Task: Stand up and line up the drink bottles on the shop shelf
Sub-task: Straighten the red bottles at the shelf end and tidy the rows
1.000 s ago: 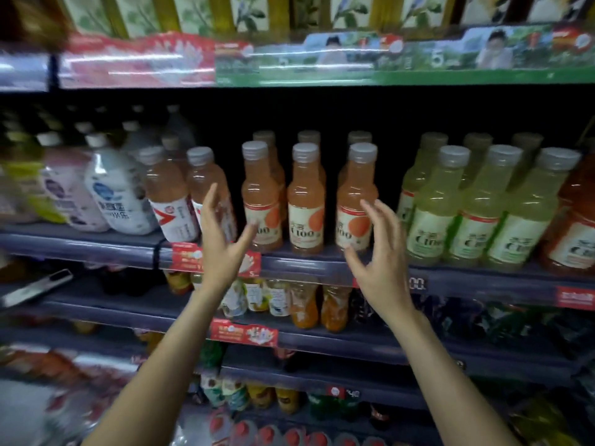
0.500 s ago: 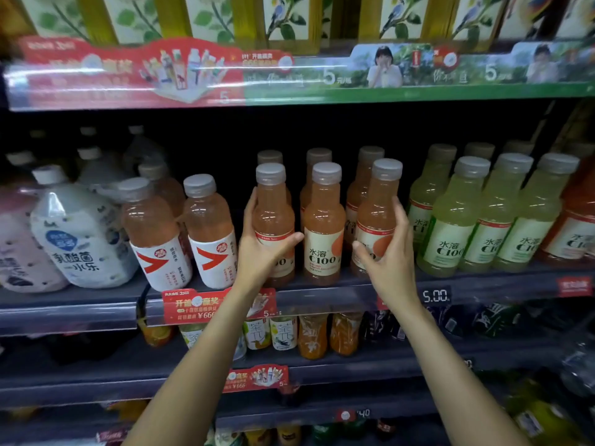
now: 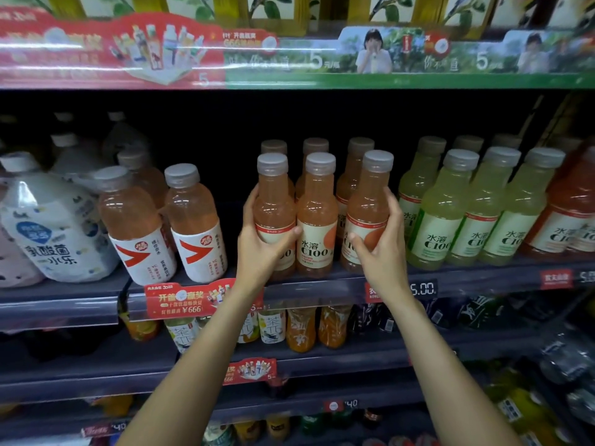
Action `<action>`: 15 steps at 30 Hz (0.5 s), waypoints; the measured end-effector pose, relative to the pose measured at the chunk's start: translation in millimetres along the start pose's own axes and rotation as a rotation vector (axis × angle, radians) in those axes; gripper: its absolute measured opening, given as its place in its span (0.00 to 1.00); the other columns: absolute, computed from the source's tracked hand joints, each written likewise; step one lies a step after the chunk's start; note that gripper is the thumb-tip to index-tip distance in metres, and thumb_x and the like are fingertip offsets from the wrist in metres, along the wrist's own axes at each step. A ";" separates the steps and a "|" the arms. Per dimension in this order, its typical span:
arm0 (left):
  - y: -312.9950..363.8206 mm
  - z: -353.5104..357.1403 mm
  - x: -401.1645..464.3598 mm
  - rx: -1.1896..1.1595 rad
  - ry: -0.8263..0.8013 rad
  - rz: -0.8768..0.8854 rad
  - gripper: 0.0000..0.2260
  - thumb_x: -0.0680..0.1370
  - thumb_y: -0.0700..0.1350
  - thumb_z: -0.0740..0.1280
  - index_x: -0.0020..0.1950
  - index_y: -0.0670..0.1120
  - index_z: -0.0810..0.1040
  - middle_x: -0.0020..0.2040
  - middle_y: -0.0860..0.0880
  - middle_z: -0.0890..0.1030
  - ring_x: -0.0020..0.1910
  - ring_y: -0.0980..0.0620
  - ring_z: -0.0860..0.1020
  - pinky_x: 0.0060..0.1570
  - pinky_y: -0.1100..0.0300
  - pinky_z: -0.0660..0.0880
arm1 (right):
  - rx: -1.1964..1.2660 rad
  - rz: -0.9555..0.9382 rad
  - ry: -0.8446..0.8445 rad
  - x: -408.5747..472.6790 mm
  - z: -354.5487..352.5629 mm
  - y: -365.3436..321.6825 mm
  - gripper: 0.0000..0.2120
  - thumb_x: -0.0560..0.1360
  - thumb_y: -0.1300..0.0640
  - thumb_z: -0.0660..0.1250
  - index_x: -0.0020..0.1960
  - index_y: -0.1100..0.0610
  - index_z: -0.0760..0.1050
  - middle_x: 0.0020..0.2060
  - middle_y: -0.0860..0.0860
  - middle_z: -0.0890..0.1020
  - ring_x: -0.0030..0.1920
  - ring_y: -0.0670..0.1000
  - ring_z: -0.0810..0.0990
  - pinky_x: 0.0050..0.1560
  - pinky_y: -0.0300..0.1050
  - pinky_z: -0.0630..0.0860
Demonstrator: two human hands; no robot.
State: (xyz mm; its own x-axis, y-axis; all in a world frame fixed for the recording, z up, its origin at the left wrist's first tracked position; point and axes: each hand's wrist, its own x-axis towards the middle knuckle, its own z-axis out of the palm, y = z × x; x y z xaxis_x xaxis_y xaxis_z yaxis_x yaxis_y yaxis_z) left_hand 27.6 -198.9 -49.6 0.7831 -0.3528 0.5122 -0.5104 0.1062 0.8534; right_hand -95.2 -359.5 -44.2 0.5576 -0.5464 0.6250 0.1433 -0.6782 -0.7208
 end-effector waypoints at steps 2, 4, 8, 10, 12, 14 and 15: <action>1.8 1.9 -2.3 0.012 0.006 0.004 0.42 0.69 0.50 0.75 0.76 0.50 0.56 0.62 0.64 0.76 0.64 0.57 0.75 0.64 0.48 0.72 | -0.002 -0.006 -0.007 0.0 -0.7 -0.3 0.41 0.72 0.67 0.69 0.72 0.42 0.49 0.68 0.45 0.60 0.63 0.28 0.58 0.57 0.17 0.57; 3.6 5.4 -4.4 0.021 0.006 0.013 0.41 0.70 0.49 0.75 0.77 0.50 0.55 0.64 0.63 0.75 0.64 0.56 0.74 0.64 0.47 0.72 | -0.007 -0.016 -0.009 0.1 -2.0 -0.2 0.40 0.72 0.66 0.69 0.72 0.43 0.50 0.67 0.46 0.60 0.62 0.24 0.57 0.57 0.17 0.57; 5.1 11.4 -6.5 0.007 0.014 0.015 0.41 0.70 0.52 0.75 0.77 0.52 0.55 0.65 0.61 0.73 0.65 0.58 0.73 0.65 0.47 0.72 | -0.017 -0.030 -0.005 -0.3 -2.7 -0.1 0.40 0.72 0.66 0.70 0.73 0.44 0.50 0.67 0.45 0.60 0.61 0.21 0.56 0.58 0.17 0.57; 5.3 13.4 -8.1 0.007 0.011 0.018 0.42 0.69 0.53 0.74 0.77 0.52 0.55 0.65 0.62 0.72 0.65 0.59 0.73 0.64 0.47 0.72 | -0.024 -0.031 -0.001 -0.4 -3.3 0.6 0.40 0.72 0.65 0.70 0.73 0.45 0.50 0.67 0.45 0.60 0.62 0.22 0.56 0.58 0.18 0.57; 4.8 15.0 -8.3 0.004 0.004 0.022 0.42 0.69 0.53 0.74 0.77 0.51 0.54 0.66 0.60 0.72 0.65 0.59 0.73 0.65 0.48 0.72 | -0.037 -0.036 -0.006 -0.8 -3.4 2.8 0.40 0.73 0.64 0.70 0.74 0.46 0.50 0.68 0.45 0.59 0.63 0.24 0.56 0.59 0.18 0.57; 4.4 15.3 -7.9 0.014 0.002 0.024 0.43 0.69 0.53 0.75 0.77 0.51 0.53 0.66 0.59 0.72 0.65 0.60 0.73 0.65 0.50 0.72 | -0.061 -0.042 -0.012 -1.3 -2.8 3.6 0.39 0.73 0.63 0.70 0.75 0.49 0.50 0.69 0.45 0.59 0.64 0.27 0.56 0.58 0.17 0.56; 4.6 15.5 -7.7 0.030 -0.002 0.027 0.44 0.69 0.53 0.75 0.77 0.52 0.53 0.66 0.60 0.71 0.65 0.61 0.73 0.65 0.52 0.72 | -0.069 -0.045 -0.012 -1.3 -2.6 3.7 0.39 0.73 0.63 0.69 0.75 0.49 0.50 0.68 0.45 0.58 0.65 0.29 0.57 0.58 0.17 0.56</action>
State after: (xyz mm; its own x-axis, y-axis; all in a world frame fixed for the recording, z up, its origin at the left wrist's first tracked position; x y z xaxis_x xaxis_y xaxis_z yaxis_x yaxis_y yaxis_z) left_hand 13.6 -210.1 -51.1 0.7680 -0.3522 0.5349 -0.5420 0.0874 0.8358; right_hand -97.5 -362.5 -46.9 0.5617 -0.5086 0.6526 0.1119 -0.7348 -0.6690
